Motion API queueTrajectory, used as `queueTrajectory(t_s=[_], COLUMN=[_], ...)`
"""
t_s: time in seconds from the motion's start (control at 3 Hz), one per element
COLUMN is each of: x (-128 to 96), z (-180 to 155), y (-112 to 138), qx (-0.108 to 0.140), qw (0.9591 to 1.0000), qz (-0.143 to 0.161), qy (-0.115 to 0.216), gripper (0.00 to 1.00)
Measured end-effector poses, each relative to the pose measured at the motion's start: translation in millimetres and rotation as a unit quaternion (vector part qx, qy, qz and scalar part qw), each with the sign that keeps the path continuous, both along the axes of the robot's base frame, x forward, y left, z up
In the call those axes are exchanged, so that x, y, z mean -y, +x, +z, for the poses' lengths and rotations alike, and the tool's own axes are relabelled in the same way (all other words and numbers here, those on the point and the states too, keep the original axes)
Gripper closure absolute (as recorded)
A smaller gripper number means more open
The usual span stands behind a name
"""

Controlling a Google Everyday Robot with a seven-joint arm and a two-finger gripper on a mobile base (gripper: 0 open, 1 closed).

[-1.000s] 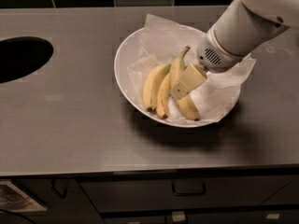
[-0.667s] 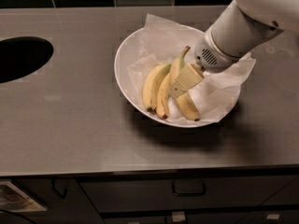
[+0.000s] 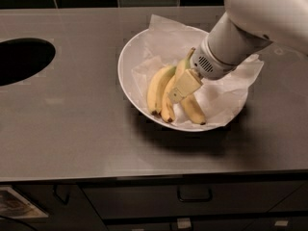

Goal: Pick banana from white bowl

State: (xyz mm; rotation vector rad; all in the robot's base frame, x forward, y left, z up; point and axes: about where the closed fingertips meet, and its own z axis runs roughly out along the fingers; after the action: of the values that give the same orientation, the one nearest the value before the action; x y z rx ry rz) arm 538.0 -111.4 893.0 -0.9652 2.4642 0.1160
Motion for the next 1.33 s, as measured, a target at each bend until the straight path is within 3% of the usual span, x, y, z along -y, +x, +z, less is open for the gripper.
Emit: queueTrajectory(t_s=[0.67,1.33], x=[-2.8,-3.2], z=[-16.9,-18.6], y=[0.4,-0.4], qx=[0.000,0.000], qw=[0.9992,0.9987], qz=[-0.038,-0.047], qy=[-0.014,-0.019], gripper=[0.22,0.39])
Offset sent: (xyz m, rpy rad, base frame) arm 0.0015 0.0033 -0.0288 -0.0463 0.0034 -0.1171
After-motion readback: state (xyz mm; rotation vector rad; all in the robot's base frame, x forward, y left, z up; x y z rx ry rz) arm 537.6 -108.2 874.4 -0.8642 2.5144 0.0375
